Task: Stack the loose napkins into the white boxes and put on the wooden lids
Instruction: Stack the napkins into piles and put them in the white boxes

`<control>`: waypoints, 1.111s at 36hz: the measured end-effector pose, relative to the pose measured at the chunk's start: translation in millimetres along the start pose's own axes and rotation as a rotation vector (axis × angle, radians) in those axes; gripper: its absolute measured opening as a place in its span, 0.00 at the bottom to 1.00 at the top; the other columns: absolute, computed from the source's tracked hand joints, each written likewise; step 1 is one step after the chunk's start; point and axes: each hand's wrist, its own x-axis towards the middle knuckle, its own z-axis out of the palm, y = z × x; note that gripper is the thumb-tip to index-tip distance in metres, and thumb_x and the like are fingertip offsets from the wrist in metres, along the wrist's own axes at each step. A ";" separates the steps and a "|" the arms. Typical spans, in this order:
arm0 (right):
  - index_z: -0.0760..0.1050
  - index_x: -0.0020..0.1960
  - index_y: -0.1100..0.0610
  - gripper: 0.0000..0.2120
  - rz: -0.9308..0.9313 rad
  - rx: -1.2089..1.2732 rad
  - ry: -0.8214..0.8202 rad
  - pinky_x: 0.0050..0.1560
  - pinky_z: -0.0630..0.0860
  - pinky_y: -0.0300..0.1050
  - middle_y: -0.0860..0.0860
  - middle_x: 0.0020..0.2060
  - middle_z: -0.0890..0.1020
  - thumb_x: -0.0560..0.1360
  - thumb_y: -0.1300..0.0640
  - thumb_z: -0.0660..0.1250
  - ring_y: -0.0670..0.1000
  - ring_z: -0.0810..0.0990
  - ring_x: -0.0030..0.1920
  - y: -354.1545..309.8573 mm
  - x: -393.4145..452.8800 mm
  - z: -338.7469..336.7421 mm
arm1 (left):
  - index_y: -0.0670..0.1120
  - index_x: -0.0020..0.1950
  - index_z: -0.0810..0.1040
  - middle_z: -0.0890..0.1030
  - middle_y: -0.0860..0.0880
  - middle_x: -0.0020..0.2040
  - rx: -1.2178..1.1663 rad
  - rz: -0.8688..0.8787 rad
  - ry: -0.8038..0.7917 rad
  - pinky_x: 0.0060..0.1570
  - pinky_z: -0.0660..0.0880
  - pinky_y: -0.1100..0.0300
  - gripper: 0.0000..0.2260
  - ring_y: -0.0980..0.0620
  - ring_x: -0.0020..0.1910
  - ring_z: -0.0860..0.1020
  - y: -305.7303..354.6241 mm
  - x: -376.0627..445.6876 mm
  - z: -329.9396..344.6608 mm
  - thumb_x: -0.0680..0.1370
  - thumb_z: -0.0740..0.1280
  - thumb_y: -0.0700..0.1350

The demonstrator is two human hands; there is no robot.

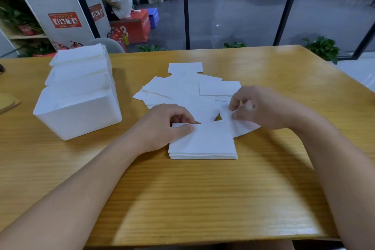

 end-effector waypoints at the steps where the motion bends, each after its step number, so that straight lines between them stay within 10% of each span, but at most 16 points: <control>1: 0.81 0.53 0.40 0.02 -0.006 0.012 0.026 0.52 0.75 0.50 0.37 0.51 0.82 0.81 0.44 0.73 0.47 0.77 0.54 0.3 -0.9 -3.7 | 0.57 0.50 0.87 0.84 0.58 0.47 0.004 0.002 0.002 0.44 0.74 0.68 0.01 0.58 0.46 0.80 0.4 0.0 0.4 0.80 0.77 0.51; 4: 0.82 0.52 0.48 0.02 -0.045 0.247 0.070 0.37 0.70 0.41 0.35 0.35 0.82 0.83 0.51 0.72 0.40 0.77 0.34 -3.2 -4.7 -10.6 | 0.58 0.51 0.87 0.83 0.58 0.47 0.015 0.007 0.006 0.44 0.72 0.69 0.01 0.59 0.45 0.79 1.0 -0.7 1.1 0.80 0.77 0.51; 9: 0.83 0.52 0.54 0.03 -0.151 0.513 0.233 0.47 0.77 0.50 0.51 0.49 0.88 0.83 0.55 0.73 0.56 0.85 0.48 -16.4 -6.7 -12.5 | 0.59 0.53 0.87 0.84 0.59 0.50 0.032 0.015 0.019 0.47 0.72 0.71 0.03 0.60 0.50 0.80 3.9 -1.2 2.3 0.80 0.77 0.51; 16: 0.84 0.55 0.58 0.05 -0.158 0.791 0.276 0.37 0.74 0.43 0.53 0.41 0.84 0.82 0.57 0.74 0.50 0.81 0.40 -28.9 -6.4 -5.8 | 0.62 0.60 0.85 0.82 0.63 0.56 0.104 0.038 0.066 0.56 0.70 0.70 0.11 0.63 0.62 0.76 4.3 0.6 3.8 0.80 0.77 0.49; 24: 0.85 0.53 0.52 0.04 -0.163 0.645 0.095 0.40 0.72 0.49 0.63 0.45 0.85 0.79 0.56 0.78 0.52 0.77 0.39 -50.0 -2.9 21.9 | 0.50 0.63 0.86 0.87 0.54 0.50 -0.410 0.050 0.203 0.47 0.76 0.61 0.12 0.55 0.49 0.82 26.5 0.7 -2.5 0.89 0.64 0.52; 31: 0.85 0.57 0.47 0.10 -0.136 0.641 0.000 0.43 0.73 0.48 0.51 0.41 0.85 0.77 0.54 0.80 0.48 0.80 0.40 -52.7 -8.0 21.4 | 0.54 0.60 0.85 0.71 0.35 0.35 -0.298 0.052 0.152 0.39 0.64 0.54 0.06 0.45 0.34 0.67 27.5 -0.3 3.7 0.83 0.74 0.47; 40: 0.84 0.59 0.50 0.16 0.017 0.675 -0.075 0.60 0.77 0.50 0.53 0.45 0.89 0.74 0.56 0.82 0.53 0.87 0.52 -42.0 -9.3 11.4 | 0.63 0.68 0.79 0.77 0.45 0.32 -0.243 -0.064 -0.083 0.46 0.72 0.47 0.19 0.44 0.36 0.73 15.8 -5.6 -24.5 0.82 0.75 0.45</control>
